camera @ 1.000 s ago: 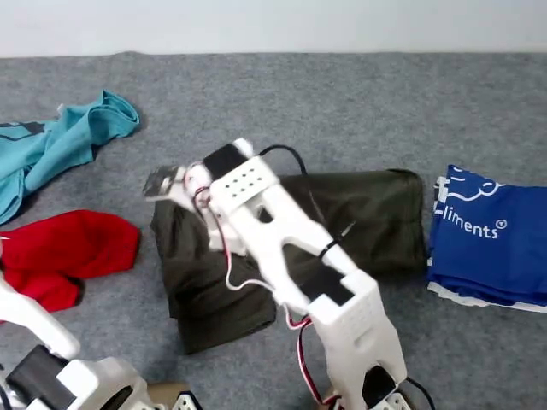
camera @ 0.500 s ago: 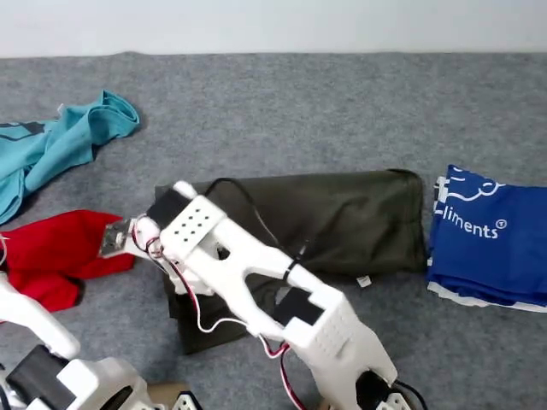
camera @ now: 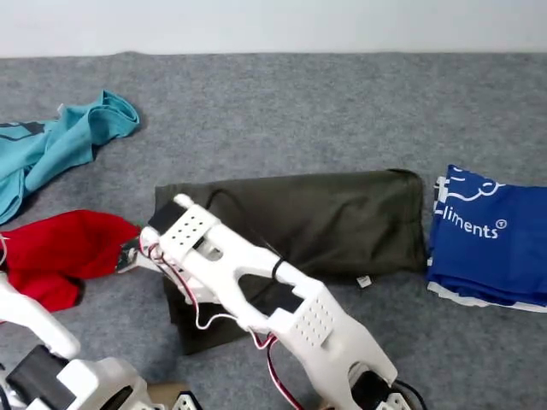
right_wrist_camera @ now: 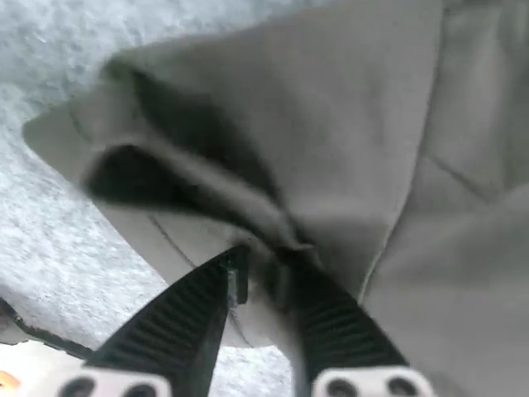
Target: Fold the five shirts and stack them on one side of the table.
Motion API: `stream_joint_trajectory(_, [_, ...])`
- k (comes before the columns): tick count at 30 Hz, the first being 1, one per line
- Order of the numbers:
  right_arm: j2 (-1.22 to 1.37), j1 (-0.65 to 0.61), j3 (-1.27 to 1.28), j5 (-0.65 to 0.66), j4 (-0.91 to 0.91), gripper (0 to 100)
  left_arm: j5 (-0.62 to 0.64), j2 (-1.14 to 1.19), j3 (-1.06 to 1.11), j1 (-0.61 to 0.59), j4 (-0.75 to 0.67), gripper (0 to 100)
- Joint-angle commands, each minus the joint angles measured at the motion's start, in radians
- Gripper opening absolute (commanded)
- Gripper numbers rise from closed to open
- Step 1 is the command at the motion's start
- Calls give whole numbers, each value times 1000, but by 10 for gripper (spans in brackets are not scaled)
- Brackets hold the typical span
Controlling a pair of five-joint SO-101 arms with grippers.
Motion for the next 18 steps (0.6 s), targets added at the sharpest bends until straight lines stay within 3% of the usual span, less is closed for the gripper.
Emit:
stream_joint_trajectory(1, [-42, 39, -52, 17, 10, 27, -6, -52, -5, 3, -12, 6])
stream_joint_trajectory(18, [-245, 205, -52, 18, 27, 24, -6, -52, -7, 5, -15, 6])
